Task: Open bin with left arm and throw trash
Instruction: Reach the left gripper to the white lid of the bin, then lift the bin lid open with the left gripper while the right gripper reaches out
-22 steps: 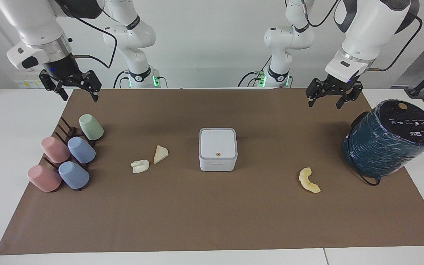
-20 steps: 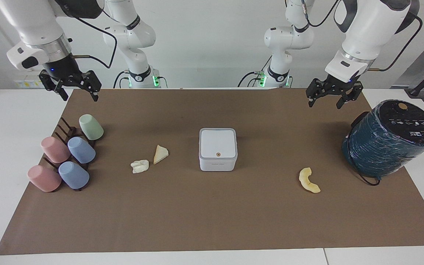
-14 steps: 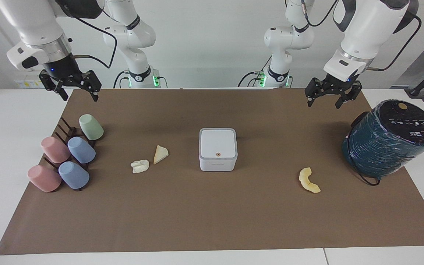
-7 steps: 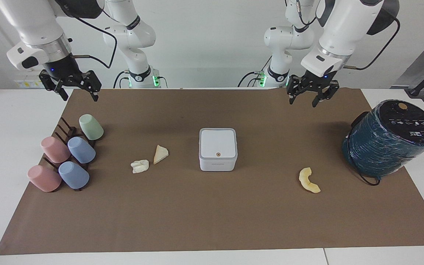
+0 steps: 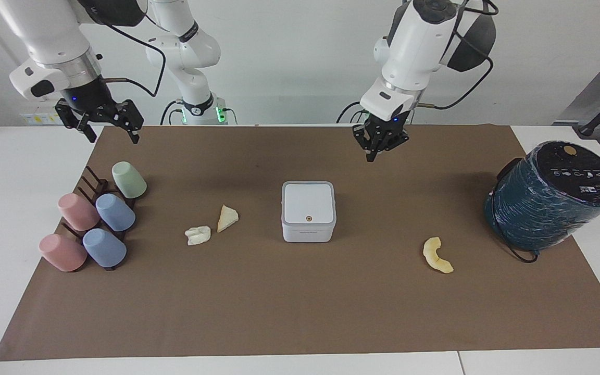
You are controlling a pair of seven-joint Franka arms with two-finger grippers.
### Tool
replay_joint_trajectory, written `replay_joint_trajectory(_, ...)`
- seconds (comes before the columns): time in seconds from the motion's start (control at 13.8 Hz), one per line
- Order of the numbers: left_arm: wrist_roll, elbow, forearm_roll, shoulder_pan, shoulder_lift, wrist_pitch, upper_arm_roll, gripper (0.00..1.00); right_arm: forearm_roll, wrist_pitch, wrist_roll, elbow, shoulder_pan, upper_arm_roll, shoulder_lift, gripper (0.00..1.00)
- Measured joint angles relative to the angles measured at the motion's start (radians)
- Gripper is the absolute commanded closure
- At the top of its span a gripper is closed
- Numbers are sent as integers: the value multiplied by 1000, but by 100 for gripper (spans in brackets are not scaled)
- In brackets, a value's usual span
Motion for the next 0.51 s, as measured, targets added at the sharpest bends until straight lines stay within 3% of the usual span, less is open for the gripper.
replay_joint_trajectory(0.51, -121, -3, -49, -76, 129, 285, 0, 100, 0, 0, 0, 0, 0, 0, 0, 0)
